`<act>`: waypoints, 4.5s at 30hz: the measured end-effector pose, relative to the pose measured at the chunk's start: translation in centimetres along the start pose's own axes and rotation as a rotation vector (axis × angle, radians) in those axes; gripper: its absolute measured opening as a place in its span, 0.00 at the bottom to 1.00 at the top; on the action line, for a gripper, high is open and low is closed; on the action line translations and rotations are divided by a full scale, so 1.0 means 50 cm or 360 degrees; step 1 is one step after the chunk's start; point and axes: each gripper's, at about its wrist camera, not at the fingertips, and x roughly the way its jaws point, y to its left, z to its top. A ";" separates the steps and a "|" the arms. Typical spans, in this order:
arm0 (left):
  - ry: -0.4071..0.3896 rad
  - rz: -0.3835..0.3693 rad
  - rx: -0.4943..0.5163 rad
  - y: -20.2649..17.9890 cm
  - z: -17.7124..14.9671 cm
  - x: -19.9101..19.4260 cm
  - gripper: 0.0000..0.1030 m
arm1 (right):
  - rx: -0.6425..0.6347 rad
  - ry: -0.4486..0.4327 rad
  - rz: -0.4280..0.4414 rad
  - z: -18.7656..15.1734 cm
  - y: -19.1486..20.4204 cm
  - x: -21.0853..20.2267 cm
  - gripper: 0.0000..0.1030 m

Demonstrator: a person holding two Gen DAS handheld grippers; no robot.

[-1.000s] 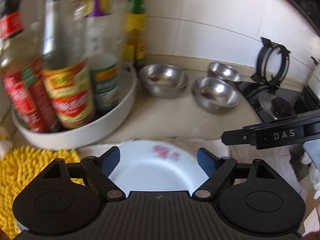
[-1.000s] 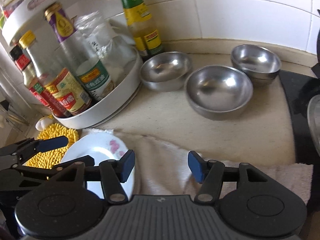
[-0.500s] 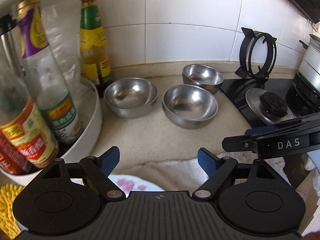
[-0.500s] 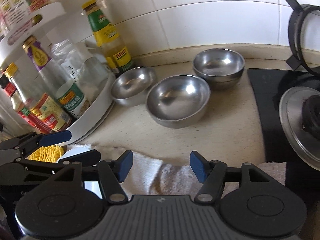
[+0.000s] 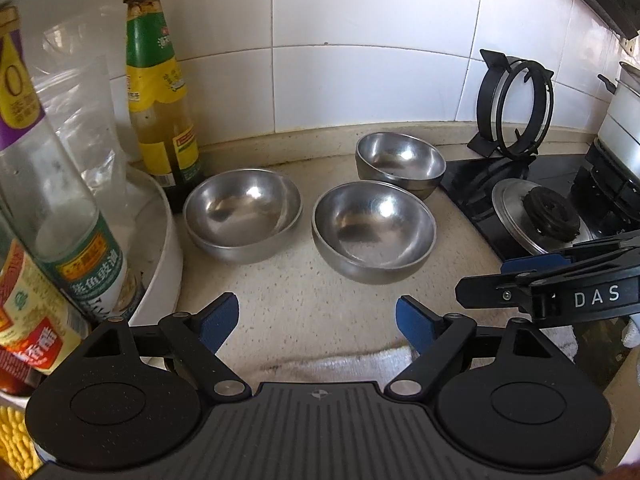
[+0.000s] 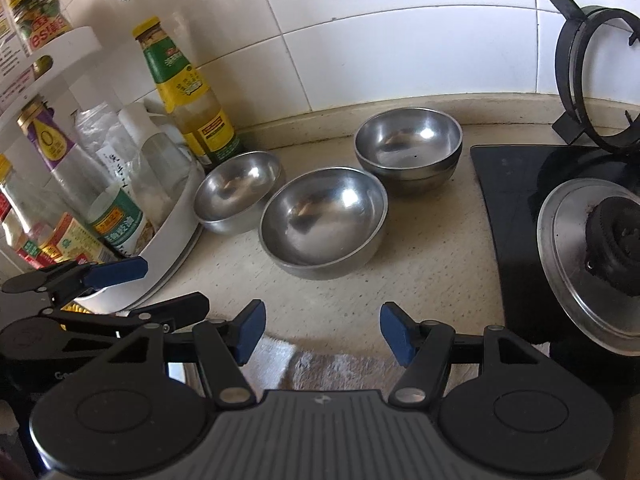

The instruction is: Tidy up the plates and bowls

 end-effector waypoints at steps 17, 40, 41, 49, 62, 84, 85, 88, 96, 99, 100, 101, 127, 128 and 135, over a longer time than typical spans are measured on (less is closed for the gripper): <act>0.0066 0.0007 0.0021 0.000 0.040 0.073 0.89 | 0.0046 0.0027 -0.0028 0.036 -0.031 0.039 0.84; 0.0156 -0.0059 -0.0036 0.010 0.088 0.158 0.90 | 0.0030 0.0115 -0.0154 0.126 -0.078 0.103 0.86; 0.0170 -0.0076 -0.0044 0.010 0.089 0.163 0.90 | 0.0034 0.0131 -0.0155 0.132 -0.081 0.111 0.86; 0.0266 -0.0173 -0.0116 0.014 0.093 0.207 0.87 | 0.0064 0.0305 -0.0108 0.152 -0.107 0.186 0.86; 0.0400 -0.0256 -0.0083 -0.006 0.088 0.254 0.52 | 0.0060 0.0479 0.0046 0.144 -0.114 0.220 0.65; 0.0475 -0.0392 0.0117 -0.063 0.046 0.190 0.59 | 0.0046 0.0606 0.0131 0.065 -0.101 0.120 0.62; 0.0474 -0.0391 0.0121 -0.064 0.044 0.188 0.59 | 0.0050 0.0603 0.0130 0.064 -0.101 0.120 0.62; 0.0460 -0.0383 0.0126 -0.062 0.041 0.178 0.66 | 0.0063 0.0595 0.0117 0.067 -0.102 0.116 0.62; 0.0398 -0.0301 0.0009 -0.003 0.043 0.132 0.73 | -0.0009 0.0538 0.0012 0.091 -0.120 0.053 0.62; 0.0348 -0.0223 -0.0026 0.019 0.050 0.116 0.79 | -0.0105 0.0455 0.0013 0.127 -0.099 0.033 0.63; 0.0339 -0.0189 -0.0033 0.025 0.052 0.115 0.79 | -0.0136 0.0426 0.0020 0.142 -0.090 0.033 0.64; 0.0334 -0.0153 -0.0057 0.033 0.055 0.115 0.79 | -0.0171 0.0394 0.0032 0.161 -0.076 0.040 0.65; 0.0239 0.0609 -0.1092 0.140 0.089 0.234 0.79 | -0.0519 0.0532 0.0245 0.325 0.077 0.415 0.60; 0.0238 0.0618 -0.1096 0.139 0.090 0.236 0.80 | -0.0518 0.0556 0.0270 0.321 0.074 0.415 0.58; 0.0303 0.0406 -0.0954 0.122 0.092 0.255 0.64 | -0.0511 0.0623 0.0373 0.289 0.062 0.369 0.41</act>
